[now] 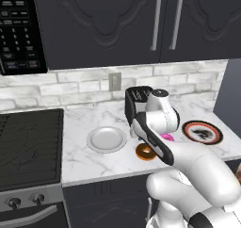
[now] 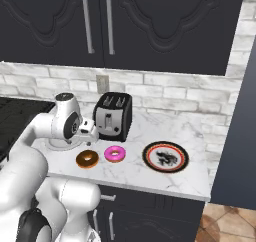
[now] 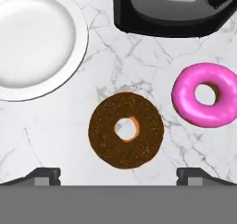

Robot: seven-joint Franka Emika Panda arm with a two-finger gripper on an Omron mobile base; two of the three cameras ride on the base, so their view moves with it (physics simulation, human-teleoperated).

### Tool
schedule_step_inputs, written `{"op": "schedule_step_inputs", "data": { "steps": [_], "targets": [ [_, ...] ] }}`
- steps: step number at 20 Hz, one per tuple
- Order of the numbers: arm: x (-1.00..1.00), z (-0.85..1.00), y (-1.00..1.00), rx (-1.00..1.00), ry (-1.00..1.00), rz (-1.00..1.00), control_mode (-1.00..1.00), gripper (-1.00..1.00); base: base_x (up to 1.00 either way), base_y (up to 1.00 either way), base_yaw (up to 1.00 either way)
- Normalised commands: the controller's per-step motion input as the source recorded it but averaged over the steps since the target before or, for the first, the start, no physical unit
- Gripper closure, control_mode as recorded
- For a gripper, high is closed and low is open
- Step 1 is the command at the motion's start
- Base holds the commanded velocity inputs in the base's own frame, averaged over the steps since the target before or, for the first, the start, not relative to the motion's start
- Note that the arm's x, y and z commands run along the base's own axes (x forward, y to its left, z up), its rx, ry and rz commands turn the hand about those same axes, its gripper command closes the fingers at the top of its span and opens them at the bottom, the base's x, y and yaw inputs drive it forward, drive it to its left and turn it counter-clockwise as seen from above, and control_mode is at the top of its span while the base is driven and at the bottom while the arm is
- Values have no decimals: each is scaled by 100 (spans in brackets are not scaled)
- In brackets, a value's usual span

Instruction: Place the pastries on the plates.

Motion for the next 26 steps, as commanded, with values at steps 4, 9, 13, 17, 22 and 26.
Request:
{"op": "schedule_step_inputs", "data": {
  "steps": [4, 9, 13, 17, 22, 26],
  "targets": [
    [4, -65, 4, 0, 0, 0, -100, -100, 0, 0, 0],
    [10, -32, 11, 0, 0, 0, -100, -100, 0, 0, 0],
    [10, -10, 14, 0, 0, 0, -100, -100, 0, 0, 0],
    [6, -5, 6, 0, 0, 0, -100, -100, 0, 0, 0],
    [0, -27, 0, 0, 0, 0, -100, -100, 0, 0, 0],
    [0, -21, 0, 0, 0, 0, -100, -100, 0, 0, 0]
  ]
}}
